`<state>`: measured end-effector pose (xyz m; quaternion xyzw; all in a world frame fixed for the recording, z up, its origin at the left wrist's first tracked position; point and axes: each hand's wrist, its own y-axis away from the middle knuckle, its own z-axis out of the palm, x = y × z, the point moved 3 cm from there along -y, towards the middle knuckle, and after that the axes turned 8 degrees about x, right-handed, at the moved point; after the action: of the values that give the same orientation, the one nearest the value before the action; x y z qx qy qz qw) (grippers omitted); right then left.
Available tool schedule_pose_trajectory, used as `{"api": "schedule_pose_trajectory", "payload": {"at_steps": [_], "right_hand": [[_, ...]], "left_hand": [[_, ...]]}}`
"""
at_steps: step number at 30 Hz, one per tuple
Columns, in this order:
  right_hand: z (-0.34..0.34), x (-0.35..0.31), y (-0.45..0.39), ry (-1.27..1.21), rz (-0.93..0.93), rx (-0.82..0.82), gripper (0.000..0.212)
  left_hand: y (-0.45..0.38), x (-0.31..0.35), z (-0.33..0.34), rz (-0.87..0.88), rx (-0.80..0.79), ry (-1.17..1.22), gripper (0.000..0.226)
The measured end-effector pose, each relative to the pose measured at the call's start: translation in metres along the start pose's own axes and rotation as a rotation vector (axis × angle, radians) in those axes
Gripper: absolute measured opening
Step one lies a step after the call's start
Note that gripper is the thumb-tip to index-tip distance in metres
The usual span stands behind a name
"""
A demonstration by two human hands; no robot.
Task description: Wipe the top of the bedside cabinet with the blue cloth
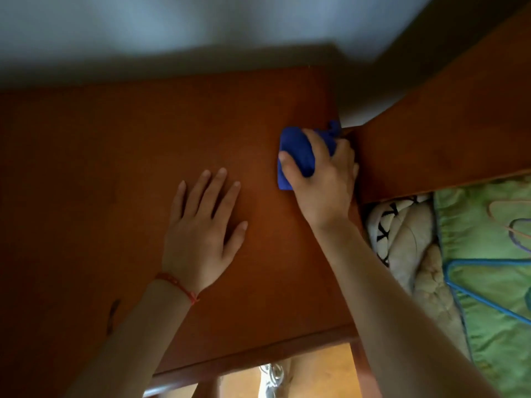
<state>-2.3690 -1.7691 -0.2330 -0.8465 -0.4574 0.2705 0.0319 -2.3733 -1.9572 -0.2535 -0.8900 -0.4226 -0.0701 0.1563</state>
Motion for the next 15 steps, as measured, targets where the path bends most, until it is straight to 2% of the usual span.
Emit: {"api": "schedule_pose_trajectory", "payload": {"at_steps": [5,8,11,15], "right_hand": [[-0.044,0.02,0.08,-0.026,-0.005,-0.079,0.056],[-0.031,0.019,0.057,-0.013,-0.073,-0.045,0.053],[-0.017,0.013,0.03,0.014,-0.061,0.028,0.053],[-0.048,0.028,0.094,-0.037,-0.051,0.021,0.051]], "left_hand": [[0.005,0.004,0.0,-0.044,0.039,-0.021,0.054],[0.019,0.017,-0.004,-0.106,0.063,-0.012,0.054],[0.046,0.038,-0.006,-0.103,0.062,-0.006,0.053],[0.074,0.052,-0.004,-0.104,0.014,-0.023,0.054]]}}
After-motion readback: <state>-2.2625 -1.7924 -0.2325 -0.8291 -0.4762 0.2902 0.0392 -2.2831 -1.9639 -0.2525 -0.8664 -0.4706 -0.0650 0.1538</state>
